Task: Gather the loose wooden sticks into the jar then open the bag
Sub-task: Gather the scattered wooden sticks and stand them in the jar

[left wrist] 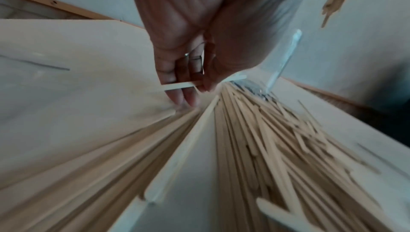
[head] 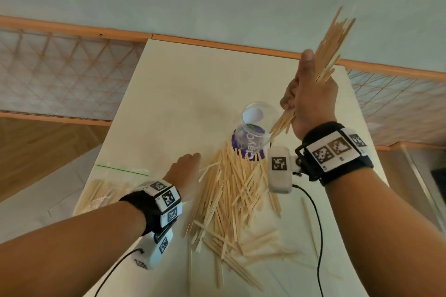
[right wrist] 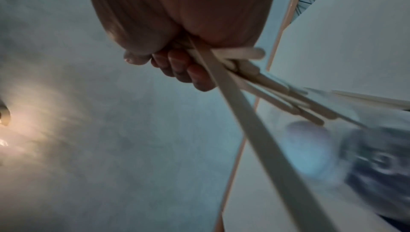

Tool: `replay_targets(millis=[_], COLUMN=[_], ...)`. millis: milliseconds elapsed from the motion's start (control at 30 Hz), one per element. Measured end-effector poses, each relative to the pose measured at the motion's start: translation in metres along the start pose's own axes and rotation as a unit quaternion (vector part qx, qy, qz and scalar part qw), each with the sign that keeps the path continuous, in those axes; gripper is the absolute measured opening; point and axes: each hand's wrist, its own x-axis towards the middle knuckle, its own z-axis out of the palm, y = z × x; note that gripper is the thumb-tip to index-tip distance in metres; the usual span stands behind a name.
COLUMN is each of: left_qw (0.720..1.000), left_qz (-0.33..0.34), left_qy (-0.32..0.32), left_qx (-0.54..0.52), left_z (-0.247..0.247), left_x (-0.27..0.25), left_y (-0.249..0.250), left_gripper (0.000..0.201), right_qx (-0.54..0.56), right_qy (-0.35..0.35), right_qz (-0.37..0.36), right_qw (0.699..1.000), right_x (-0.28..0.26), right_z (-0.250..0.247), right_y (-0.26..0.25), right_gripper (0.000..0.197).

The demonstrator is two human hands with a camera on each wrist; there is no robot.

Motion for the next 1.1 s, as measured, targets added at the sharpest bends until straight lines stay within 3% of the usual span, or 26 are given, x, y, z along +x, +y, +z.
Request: replay_targets(millis=[100,200,333,467,600,833,1100], left_qw=[0.997,0.994,0.990,0.987,0.986,0.993,0.995], left_qz=[-0.061,-0.093,-0.094,-0.122,-0.142,-0.104,-0.029], left_qy=[-0.004,-0.051,-0.074,-0.074,-0.063,-0.034,-0.022], left_qx=[-0.038,-0.018,0.069,0.080,0.069,0.047,0.089], left_z=[-0.006,-0.004,0.009,0.011,0.013,0.020,0.009], left_x=[-0.006,-0.018,-0.032,-0.032,-0.028,-0.030,-0.028], left_y=[-0.008,-0.013,-0.013,-0.009,-0.005,-0.009,-0.009], left_gripper=[0.010,0.025,0.029,0.026,0.025,0.024,0.020], right_qx=[0.009,-0.022,-0.124,-0.228,-0.265,-0.247,-0.176], right_qy=[0.028,0.040,0.042,0.008,-0.028,-0.004,0.035], right_qz=[-0.048,-0.070,-0.034,-0.006,-0.020,-0.038,-0.077], right_qw=[0.998,0.996,0.991,0.974,0.964,0.968,0.981], right_x=[0.021,0.038,0.044,0.035,0.033,0.026,0.028], right_z=[0.013,0.026,0.030,0.023,0.020,0.003,-0.008], right_y=[-0.020,-0.013,0.034,0.075,0.079,0.077,0.060], right_gripper=[0.043,0.042,0.049,0.044,0.048,0.027,0.029])
